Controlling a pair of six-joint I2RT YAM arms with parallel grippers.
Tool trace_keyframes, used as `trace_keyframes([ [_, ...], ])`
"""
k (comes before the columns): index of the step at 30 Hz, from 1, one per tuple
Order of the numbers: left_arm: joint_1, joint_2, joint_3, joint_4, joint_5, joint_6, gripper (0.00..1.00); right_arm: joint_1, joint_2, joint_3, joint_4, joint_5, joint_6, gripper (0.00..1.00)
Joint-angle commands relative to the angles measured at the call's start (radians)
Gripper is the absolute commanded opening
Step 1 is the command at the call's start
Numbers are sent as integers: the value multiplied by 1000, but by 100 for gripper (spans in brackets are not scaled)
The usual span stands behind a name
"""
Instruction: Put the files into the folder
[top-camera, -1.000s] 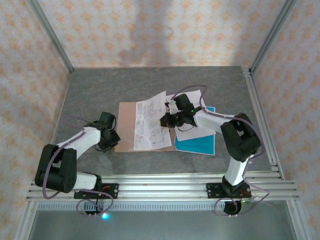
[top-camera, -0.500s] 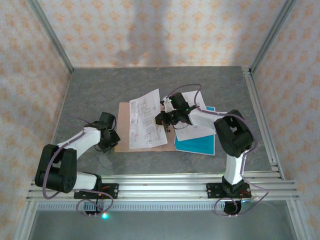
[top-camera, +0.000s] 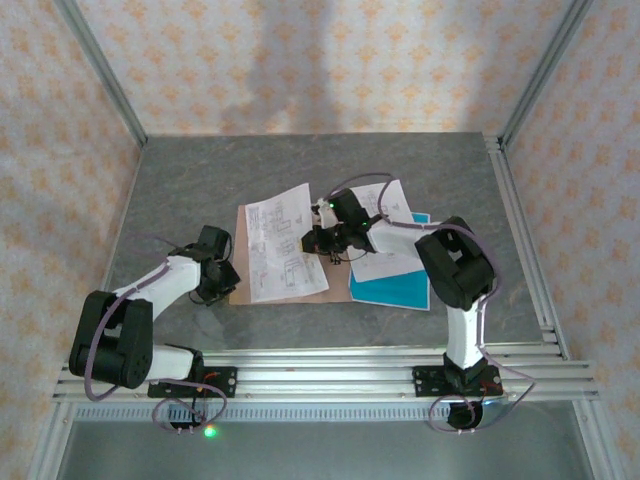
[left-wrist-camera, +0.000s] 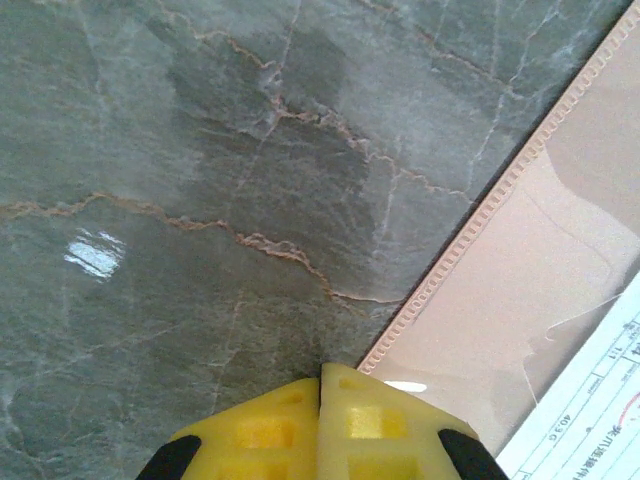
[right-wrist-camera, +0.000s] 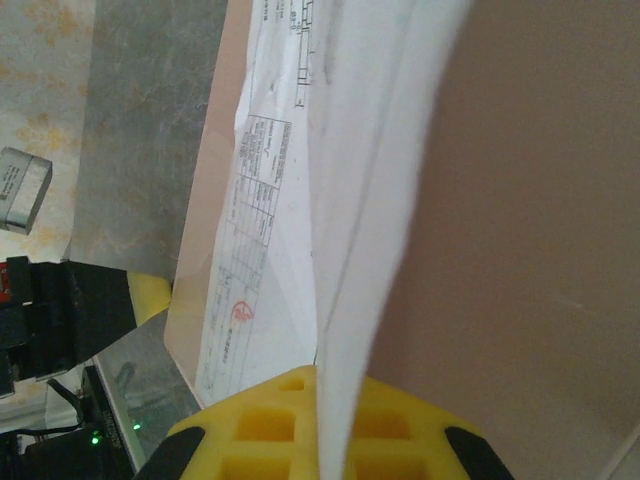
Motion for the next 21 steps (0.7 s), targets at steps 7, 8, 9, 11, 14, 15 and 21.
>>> trace_keyframes([
  [7, 8, -5, -42, 3, -21, -26, 0, 19, 49, 33, 99, 30, 71, 0],
  [8, 9, -5, -42, 5, -21, -27, 0, 19, 49, 28, 102, 38, 73, 0],
  [9, 8, -5, -42, 6, -19, -29, 0, 18, 50, 27, 101, 42, 74, 0],
  [11, 10, -9, -45, 5, -18, -29, 0, 18, 51, 29, 103, 33, 75, 0],
  [14, 8, -10, -46, 5, -19, -28, 0, 23, 56, 35, 101, 20, 75, 0],
  [15, 9, -11, -46, 5, -21, -30, 0, 25, 58, 35, 103, 21, 75, 0],
  [21, 9, -10, -57, 19, -16, -40, 0, 38, 61, 11, 137, 33, 104, 0],
])
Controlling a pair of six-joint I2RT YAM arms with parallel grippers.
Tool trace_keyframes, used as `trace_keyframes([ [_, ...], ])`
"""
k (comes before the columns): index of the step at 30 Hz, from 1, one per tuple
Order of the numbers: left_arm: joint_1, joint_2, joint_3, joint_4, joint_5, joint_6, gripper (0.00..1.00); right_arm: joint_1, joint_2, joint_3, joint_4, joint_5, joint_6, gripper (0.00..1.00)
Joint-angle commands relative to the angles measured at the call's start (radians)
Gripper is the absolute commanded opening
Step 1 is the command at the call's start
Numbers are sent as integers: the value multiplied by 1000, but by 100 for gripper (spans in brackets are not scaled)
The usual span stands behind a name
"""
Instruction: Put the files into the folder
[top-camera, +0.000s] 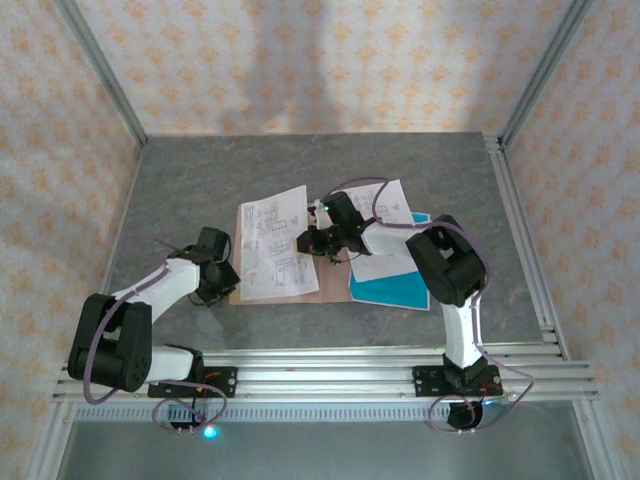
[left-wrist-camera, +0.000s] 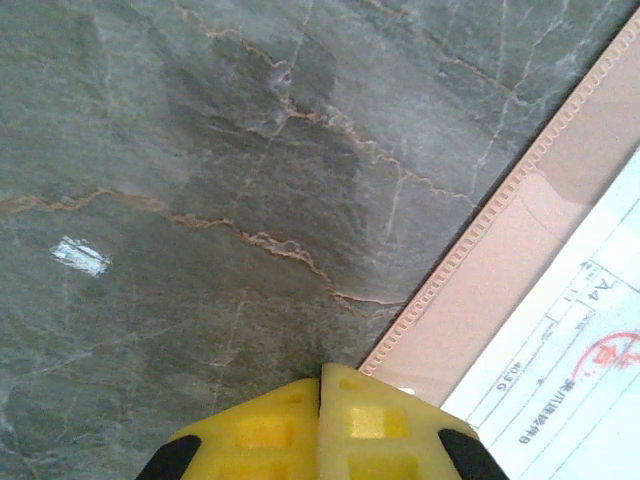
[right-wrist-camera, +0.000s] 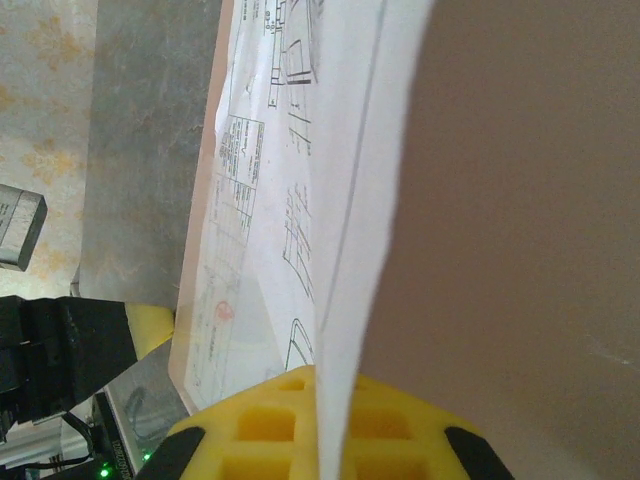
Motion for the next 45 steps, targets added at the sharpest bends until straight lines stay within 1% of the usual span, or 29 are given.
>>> trace_keyframes([
  [1, 10, 8, -39, -1, -16, -16, 0, 15, 11, -7, 70, 20, 29, 0],
  [11, 9, 7, -39, -1, -14, -18, 0, 28, 11, -29, 109, 54, 71, 0],
  [20, 10, 5, -33, -7, -17, -13, 0, 37, 19, -35, 124, 21, 81, 0],
  [29, 10, 8, -35, -1, -13, -16, 0, 52, 19, -43, 124, 19, 88, 0],
  [35, 9, 5, -38, 5, -10, -21, 0, 59, 17, -51, 110, 42, 94, 0],
  [45, 9, 4, -39, 8, -4, -25, 0, 72, 12, -79, 142, 67, 129, 0],
])
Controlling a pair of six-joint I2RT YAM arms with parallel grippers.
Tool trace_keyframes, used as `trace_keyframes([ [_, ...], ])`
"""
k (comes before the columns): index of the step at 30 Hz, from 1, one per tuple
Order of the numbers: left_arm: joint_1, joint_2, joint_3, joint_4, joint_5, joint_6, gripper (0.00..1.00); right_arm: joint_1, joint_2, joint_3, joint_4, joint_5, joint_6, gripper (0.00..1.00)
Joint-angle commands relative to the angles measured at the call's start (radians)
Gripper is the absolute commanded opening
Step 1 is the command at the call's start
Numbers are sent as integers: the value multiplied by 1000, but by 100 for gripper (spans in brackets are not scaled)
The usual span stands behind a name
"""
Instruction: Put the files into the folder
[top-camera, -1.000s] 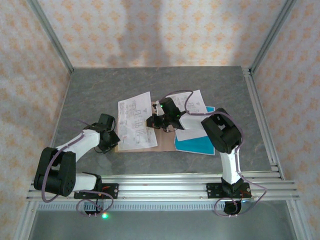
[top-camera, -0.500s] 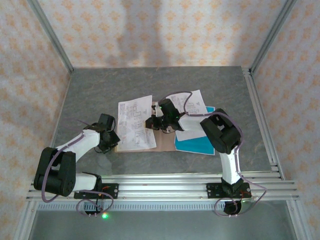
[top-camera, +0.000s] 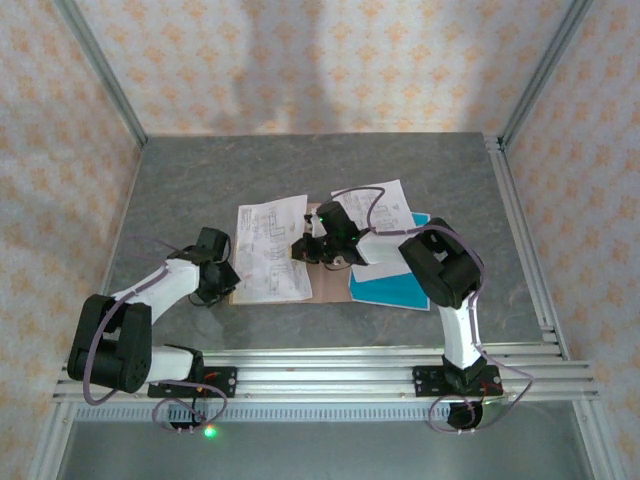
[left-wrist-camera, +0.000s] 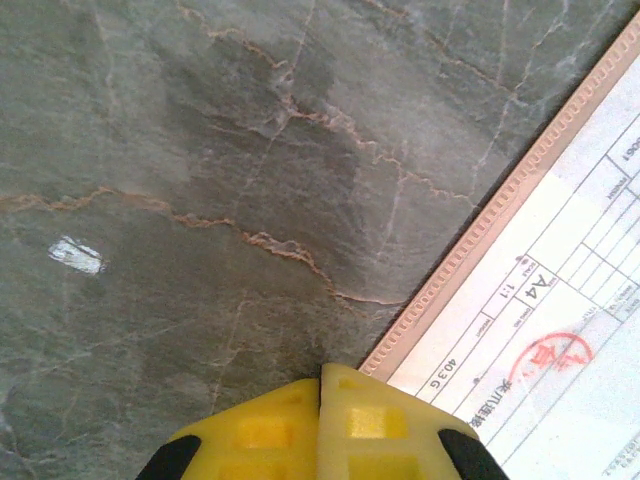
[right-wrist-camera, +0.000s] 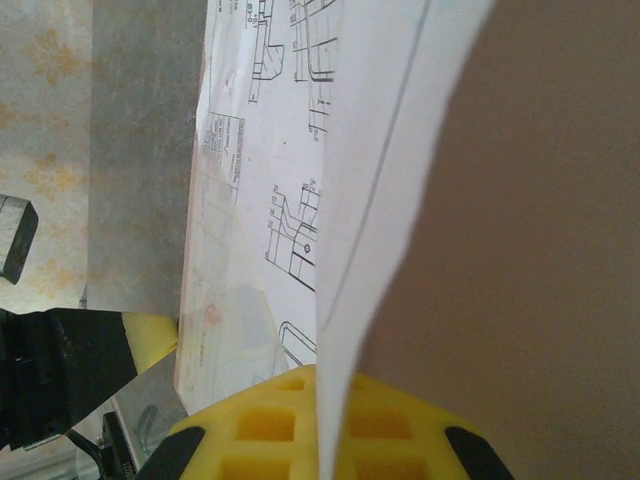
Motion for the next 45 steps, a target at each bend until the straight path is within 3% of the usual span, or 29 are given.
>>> trace_keyframes([
  [1, 10, 8, -37, 7, -8, -22, 0, 19, 3, -17, 24, 15, 13, 0],
  [39, 8, 3, -48, 23, 6, -33, 0, 32, -15, -50, -19, 126, 79, 0],
  [45, 8, 3, -45, 24, 7, -34, 0, 32, -19, -22, -62, 116, 62, 13],
])
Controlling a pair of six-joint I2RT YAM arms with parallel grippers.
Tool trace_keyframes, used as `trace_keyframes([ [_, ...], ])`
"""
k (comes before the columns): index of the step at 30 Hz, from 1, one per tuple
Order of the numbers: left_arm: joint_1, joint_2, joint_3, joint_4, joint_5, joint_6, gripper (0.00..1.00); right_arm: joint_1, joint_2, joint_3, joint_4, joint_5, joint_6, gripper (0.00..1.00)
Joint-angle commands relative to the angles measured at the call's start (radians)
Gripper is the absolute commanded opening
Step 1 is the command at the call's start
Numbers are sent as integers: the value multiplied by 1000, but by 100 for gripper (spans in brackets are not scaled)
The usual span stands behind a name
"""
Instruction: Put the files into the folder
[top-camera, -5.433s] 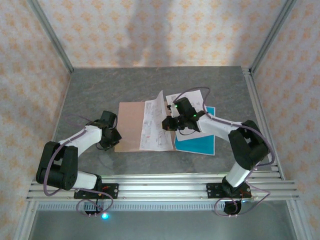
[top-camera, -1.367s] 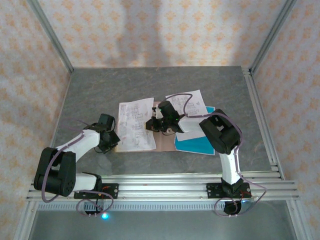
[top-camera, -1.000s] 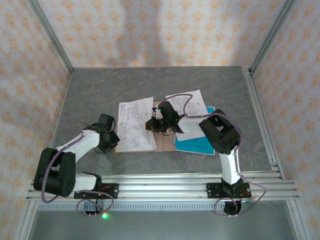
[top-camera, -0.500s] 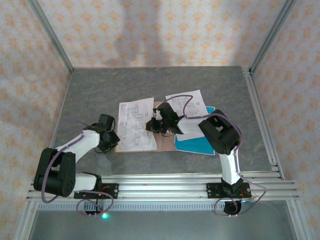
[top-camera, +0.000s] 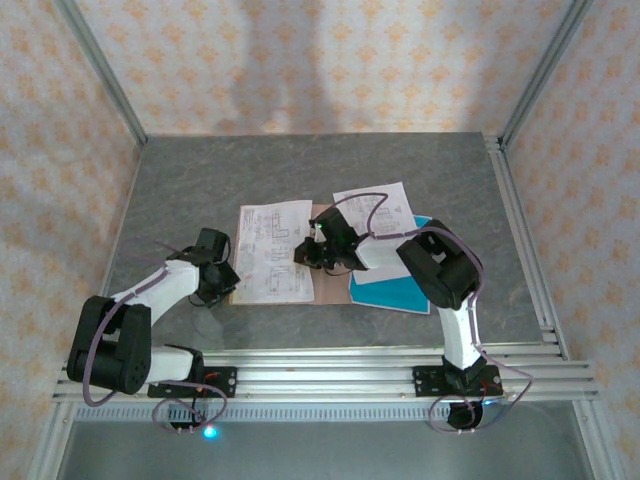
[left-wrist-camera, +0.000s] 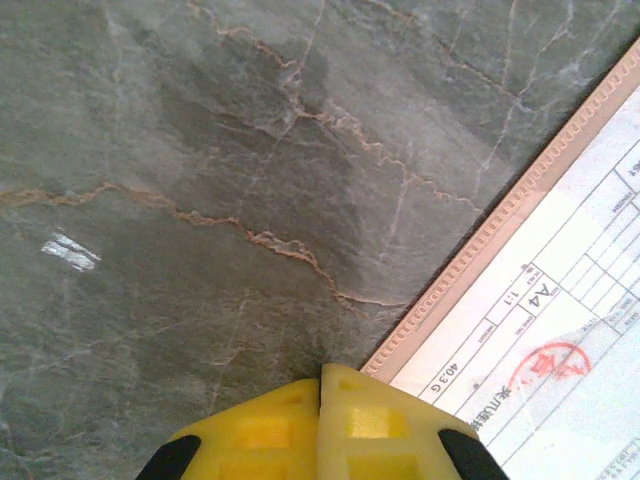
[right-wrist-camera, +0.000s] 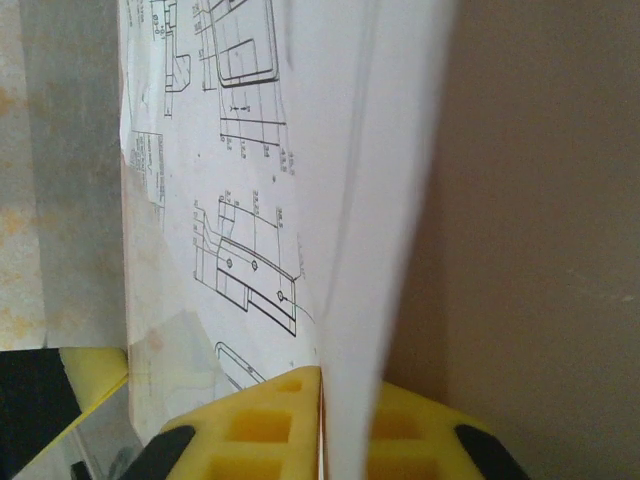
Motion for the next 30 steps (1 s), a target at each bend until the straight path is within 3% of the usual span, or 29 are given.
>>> trace_keyframes([
  [1, 8, 11, -36, 11, 3, -12, 0, 13, -20, 18, -65, 8, -15, 14],
  [7, 7, 7, -36, 10, 3, -11, 0, 14, -15, 34, -90, 13, -20, 16],
  [14, 9, 3, -32, 2, -2, -8, 0, 13, -43, 27, -131, 65, -14, 48],
  [23, 8, 0, -32, 2, -1, -12, 0, 13, -257, 48, -425, 351, 23, 67],
  [30, 8, -26, -27, -12, 19, -18, 0, 9, -385, 59, -605, 513, 38, 67],
])
